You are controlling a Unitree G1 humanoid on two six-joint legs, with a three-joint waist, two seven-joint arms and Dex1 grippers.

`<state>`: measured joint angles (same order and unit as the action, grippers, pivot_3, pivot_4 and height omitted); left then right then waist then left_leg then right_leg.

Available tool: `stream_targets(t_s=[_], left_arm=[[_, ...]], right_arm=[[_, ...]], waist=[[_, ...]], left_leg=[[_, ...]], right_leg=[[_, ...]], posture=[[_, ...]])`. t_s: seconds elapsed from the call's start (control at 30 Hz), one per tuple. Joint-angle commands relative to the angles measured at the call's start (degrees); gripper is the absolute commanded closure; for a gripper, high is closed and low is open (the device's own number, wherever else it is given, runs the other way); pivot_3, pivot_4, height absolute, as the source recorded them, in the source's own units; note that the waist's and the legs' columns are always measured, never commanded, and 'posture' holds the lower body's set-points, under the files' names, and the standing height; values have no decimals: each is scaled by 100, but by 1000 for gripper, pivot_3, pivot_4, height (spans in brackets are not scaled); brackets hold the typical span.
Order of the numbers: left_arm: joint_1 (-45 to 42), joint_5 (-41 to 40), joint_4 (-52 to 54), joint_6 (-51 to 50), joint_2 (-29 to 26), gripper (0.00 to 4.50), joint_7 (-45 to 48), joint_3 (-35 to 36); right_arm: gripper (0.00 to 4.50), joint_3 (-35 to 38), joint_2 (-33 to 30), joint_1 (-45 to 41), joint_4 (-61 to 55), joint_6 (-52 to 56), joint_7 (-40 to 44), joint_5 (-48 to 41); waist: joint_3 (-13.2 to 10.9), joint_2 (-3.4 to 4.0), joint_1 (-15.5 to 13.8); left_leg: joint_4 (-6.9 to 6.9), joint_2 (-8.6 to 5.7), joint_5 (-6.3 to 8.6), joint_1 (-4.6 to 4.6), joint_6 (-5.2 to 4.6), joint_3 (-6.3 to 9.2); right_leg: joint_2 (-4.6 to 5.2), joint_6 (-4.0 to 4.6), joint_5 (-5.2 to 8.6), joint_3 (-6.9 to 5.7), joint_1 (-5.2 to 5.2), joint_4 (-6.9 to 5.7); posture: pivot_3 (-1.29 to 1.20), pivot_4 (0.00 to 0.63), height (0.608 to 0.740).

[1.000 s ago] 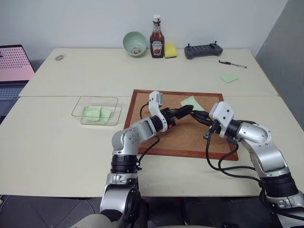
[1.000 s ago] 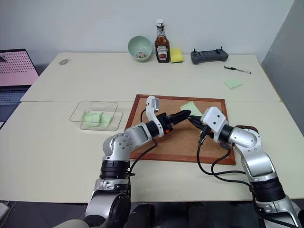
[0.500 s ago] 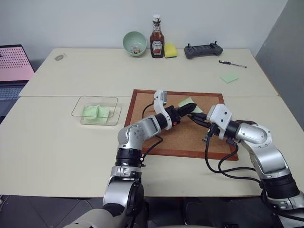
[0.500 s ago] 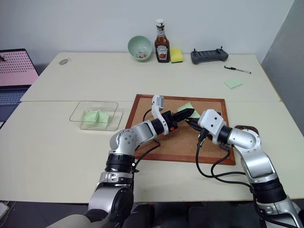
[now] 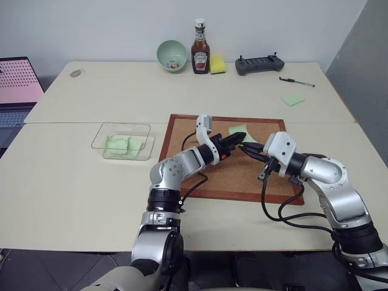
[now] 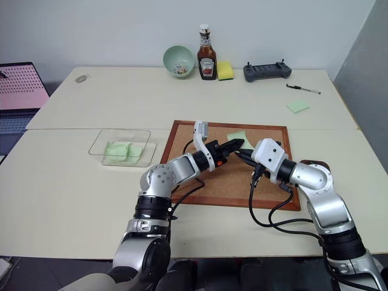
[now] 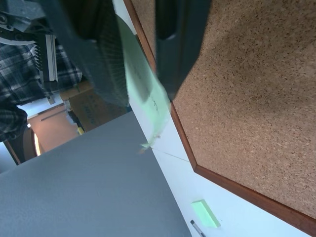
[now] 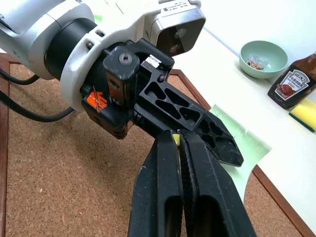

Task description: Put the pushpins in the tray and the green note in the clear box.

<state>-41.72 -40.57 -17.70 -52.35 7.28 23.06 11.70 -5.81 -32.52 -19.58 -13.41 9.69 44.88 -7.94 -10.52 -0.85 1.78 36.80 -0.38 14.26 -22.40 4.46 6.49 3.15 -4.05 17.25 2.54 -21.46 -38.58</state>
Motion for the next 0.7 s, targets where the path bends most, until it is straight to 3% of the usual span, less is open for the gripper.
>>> stream_targets(t_s=[0.03, 0.4, 0.7], left_arm=[[-49, -212, 56, 29, 156, 4476, -49, 93], [12, -462, 186, 56, 213, 4476, -145, 193], [144, -590, 359, 89, 203, 4476, -120, 97]], right_arm=[[4500, 163, 27, -116, -282, 57, -86, -126], [4500, 374, 288, -46, -325, 465, -525, -293], [4500, 967, 824, -163, -405, 1769, -1171, -1147]], waist=[[0, 0, 0], [0, 0, 0], [0, 0, 1]], left_leg=[[0, 0, 0, 0, 0, 0], [0, 0, 0, 0, 0, 0], [0, 0, 0, -1, 0, 0]], right_leg=[[0, 0, 0, 0, 0, 0], [0, 0, 0, 0, 0, -1], [0, 1, 0, 1, -1, -1]], posture=[[0, 150, 740], [0, 150, 740], [0, 150, 740]])
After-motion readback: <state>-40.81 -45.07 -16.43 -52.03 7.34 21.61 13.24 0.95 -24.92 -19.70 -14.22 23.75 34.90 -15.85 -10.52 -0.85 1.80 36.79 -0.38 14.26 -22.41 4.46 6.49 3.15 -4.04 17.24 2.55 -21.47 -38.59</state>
